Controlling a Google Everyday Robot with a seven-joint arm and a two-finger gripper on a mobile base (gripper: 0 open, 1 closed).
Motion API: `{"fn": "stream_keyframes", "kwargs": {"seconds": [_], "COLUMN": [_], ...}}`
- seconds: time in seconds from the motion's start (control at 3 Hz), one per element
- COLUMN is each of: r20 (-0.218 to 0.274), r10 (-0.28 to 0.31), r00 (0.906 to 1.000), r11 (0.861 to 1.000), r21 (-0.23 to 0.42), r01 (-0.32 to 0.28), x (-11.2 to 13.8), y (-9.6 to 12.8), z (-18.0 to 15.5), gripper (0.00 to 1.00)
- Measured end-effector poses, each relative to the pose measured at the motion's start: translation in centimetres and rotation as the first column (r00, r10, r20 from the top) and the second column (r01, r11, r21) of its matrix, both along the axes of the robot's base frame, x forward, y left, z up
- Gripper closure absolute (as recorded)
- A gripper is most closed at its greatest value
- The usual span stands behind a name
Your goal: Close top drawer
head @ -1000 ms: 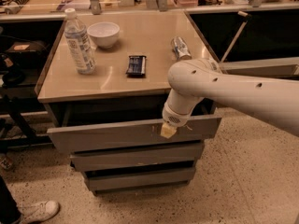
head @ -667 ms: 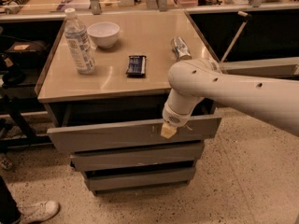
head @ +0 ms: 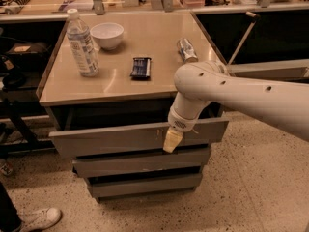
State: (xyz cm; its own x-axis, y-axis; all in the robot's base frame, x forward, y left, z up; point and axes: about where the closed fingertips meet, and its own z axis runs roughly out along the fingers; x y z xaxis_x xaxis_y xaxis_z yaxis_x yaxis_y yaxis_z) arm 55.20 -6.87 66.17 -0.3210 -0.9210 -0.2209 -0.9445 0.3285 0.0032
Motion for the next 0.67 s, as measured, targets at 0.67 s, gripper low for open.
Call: {"fn": "stream_keyframes", "kwargs": {"seconds": [0.67], "r20": [0.0], "r10": [0.0], "r00": [1.0], "r11": [1.0], "r21": [0.0], "r01": [0.0], "x": [0.0], "y": [0.0], "z": [-0.01], "gripper": [0.0]}}
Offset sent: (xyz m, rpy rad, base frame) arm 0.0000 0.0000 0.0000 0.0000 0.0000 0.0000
